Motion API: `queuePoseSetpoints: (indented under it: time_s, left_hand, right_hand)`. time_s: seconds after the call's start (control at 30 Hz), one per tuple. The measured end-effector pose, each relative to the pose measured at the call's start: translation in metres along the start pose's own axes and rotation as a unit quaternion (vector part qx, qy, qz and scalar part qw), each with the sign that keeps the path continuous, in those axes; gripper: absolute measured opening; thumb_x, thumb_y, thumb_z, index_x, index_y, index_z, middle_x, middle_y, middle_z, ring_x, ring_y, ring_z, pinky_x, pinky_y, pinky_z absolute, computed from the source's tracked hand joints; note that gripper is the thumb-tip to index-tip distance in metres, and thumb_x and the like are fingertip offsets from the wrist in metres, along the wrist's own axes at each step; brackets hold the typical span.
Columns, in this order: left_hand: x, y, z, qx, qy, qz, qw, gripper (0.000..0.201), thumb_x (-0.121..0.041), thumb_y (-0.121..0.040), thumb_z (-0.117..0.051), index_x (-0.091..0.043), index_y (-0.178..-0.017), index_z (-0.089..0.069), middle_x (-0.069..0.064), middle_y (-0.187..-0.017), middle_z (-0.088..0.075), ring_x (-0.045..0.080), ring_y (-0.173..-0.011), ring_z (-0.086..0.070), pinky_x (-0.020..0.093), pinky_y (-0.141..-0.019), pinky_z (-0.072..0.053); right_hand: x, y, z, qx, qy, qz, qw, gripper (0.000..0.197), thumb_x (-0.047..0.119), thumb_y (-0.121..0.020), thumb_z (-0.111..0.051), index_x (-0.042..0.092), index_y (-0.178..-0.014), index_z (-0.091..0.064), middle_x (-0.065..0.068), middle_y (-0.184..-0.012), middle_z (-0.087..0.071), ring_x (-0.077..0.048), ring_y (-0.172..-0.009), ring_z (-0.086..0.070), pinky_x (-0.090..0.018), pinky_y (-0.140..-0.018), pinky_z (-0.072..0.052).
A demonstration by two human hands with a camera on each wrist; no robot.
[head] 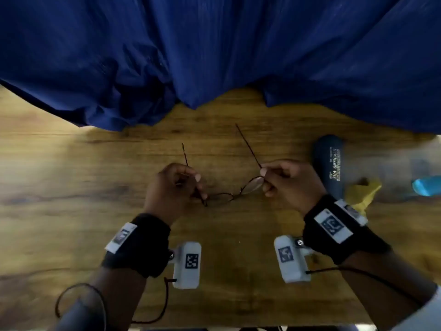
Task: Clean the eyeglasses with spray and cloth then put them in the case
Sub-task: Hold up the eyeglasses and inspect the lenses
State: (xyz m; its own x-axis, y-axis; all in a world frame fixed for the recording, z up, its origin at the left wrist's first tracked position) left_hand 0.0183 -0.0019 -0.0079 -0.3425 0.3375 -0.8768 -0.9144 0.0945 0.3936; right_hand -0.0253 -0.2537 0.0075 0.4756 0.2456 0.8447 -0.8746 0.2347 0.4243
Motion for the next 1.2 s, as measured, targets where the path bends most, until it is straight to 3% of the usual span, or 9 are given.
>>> queuePoseSetpoints:
  time_s: [0.17,0.4,0.5,0.7,0.83,0.93,1.0,1.1,1.2]
  left_hand:
    - [-0.007,-0.015,0.009,0.007,0.076,-0.079,0.994,0.007,-0.015,-0.095,-0.067,-0.010,-0.098,-0.070,0.007,-0.073,-0.076,0.022,-0.065,-0.074,0.035,-0.065,-0.063]
    - [-0.040,-0.018,0.008,0.022,0.239,-0.137,0.961,0.023,-0.024,-0.069,-0.070,-0.009,-0.086,-0.074,0.001,-0.065,-0.076,0.004,-0.054,-0.070,0.015,-0.056,-0.058]
    - [-0.050,-0.017,0.004,0.027,0.313,-0.132,0.940,0.016,-0.019,-0.073,-0.068,-0.009,-0.070,-0.079,0.001,-0.069,-0.078,0.004,-0.058,-0.072,0.011,-0.054,-0.057]
    - [-0.059,-0.004,-0.018,0.003,0.362,-0.162,0.918,0.035,-0.005,-0.091,-0.065,-0.005,-0.060,-0.080,0.007,-0.071,-0.079,0.008,-0.061,-0.075,0.017,-0.057,-0.061]
    - [-0.055,0.013,-0.034,-0.011,0.366,-0.173,0.914,0.017,-0.010,-0.097,-0.061,-0.002,-0.104,-0.075,0.004,-0.084,-0.073,0.002,-0.071,-0.069,0.008,-0.064,-0.054]
    - [-0.046,0.011,-0.038,-0.021,0.339,-0.195,0.920,0.014,-0.010,-0.088,-0.070,-0.002,-0.082,-0.081,0.015,-0.086,-0.077,0.009,-0.067,-0.073,0.019,-0.064,-0.060]
    - [-0.044,0.013,-0.041,0.000,0.334,-0.203,0.920,0.017,-0.006,-0.093,-0.064,0.000,-0.089,-0.079,0.017,-0.085,-0.079,0.015,-0.066,-0.075,0.023,-0.058,-0.062]
    - [-0.048,0.015,-0.043,0.021,0.363,-0.235,0.901,0.022,-0.011,-0.096,-0.059,0.004,-0.105,-0.074,0.020,-0.097,-0.079,0.019,-0.077,-0.077,0.026,-0.068,-0.065]
    - [-0.054,0.018,-0.043,0.022,0.393,-0.271,0.878,0.024,-0.018,-0.094,-0.059,-0.006,-0.089,-0.079,0.016,-0.085,-0.079,0.017,-0.069,-0.077,0.025,-0.061,-0.064]
  right_hand:
    - [0.002,-0.003,0.000,-0.027,-0.161,0.081,0.983,0.023,0.012,-0.092,-0.070,0.019,-0.113,-0.072,-0.006,-0.068,-0.072,-0.018,-0.062,-0.068,-0.028,-0.057,-0.058]
    - [0.025,0.002,0.012,-0.022,-0.299,0.206,0.932,0.015,0.026,-0.073,-0.069,0.016,-0.069,-0.079,-0.004,-0.065,-0.071,-0.010,-0.053,-0.063,-0.021,-0.048,-0.053]
    - [0.027,0.014,0.020,-0.031,-0.286,0.274,0.917,0.019,0.031,-0.074,-0.071,0.013,-0.070,-0.078,-0.009,-0.067,-0.071,-0.014,-0.055,-0.064,-0.022,-0.049,-0.053]
    - [0.022,0.031,0.028,-0.075,-0.279,0.364,0.885,0.029,0.039,-0.077,-0.070,0.011,-0.072,-0.077,-0.011,-0.066,-0.071,-0.020,-0.056,-0.064,-0.031,-0.055,-0.054]
    - [0.014,0.038,0.026,-0.065,-0.264,0.391,0.880,0.016,0.026,-0.079,-0.067,0.015,-0.081,-0.079,-0.012,-0.073,-0.075,-0.016,-0.060,-0.067,-0.026,-0.060,-0.058]
    - [0.013,0.038,0.025,-0.070,-0.216,0.418,0.880,0.018,0.014,-0.077,-0.072,0.021,-0.092,-0.078,-0.017,-0.079,-0.076,-0.015,-0.060,-0.069,-0.021,-0.062,-0.059]
    - [0.013,0.035,0.029,-0.109,-0.194,0.426,0.877,0.014,0.015,-0.078,-0.074,0.019,-0.091,-0.079,-0.016,-0.073,-0.075,-0.019,-0.059,-0.070,-0.021,-0.061,-0.058]
    - [0.013,0.035,0.032,-0.136,-0.190,0.439,0.867,0.016,0.023,-0.074,-0.074,0.013,-0.086,-0.078,-0.013,-0.066,-0.073,-0.019,-0.054,-0.068,-0.021,-0.055,-0.057]
    - [0.013,0.037,0.029,-0.135,-0.198,0.442,0.864,0.021,0.026,-0.073,-0.072,0.009,-0.084,-0.076,-0.013,-0.069,-0.072,-0.016,-0.052,-0.065,-0.023,-0.050,-0.056]
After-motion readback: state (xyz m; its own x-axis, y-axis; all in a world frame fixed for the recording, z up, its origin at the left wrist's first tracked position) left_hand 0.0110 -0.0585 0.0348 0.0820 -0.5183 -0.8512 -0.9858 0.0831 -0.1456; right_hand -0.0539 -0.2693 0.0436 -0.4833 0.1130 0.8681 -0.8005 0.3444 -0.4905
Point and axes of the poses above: each hand's wrist, its own y-axis away from the middle knuckle, its own z-axis out of the back of the hand, x = y × z, the point moved 2 cm from there along -y, towards the middle knuckle
